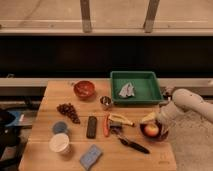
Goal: Place apple in metal cup
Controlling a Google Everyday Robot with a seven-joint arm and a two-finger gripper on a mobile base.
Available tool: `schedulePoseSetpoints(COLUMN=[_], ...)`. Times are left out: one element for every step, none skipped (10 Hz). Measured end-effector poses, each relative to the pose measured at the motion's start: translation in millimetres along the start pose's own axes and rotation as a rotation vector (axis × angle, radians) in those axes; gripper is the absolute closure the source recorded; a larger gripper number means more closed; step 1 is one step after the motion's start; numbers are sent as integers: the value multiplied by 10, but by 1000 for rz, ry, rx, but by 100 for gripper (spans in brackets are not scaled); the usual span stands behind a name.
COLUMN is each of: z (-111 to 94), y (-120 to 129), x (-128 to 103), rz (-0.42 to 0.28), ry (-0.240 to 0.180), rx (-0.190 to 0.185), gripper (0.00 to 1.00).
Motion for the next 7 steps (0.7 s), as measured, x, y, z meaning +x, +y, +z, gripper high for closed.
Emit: schedulePoseSetpoints(z=[4, 1, -2, -15, -31, -49, -67], y=[6, 38, 63, 70, 94, 133, 143], x=[10, 22, 34, 48, 60, 73, 82], rz=[-3, -11, -17, -20, -27, -36, -40], ry=[1, 1, 2, 0, -1, -3, -5], rx=[-2, -8, -12, -14, -18, -25, -27], gripper=[28, 40, 48, 59, 68, 78, 82])
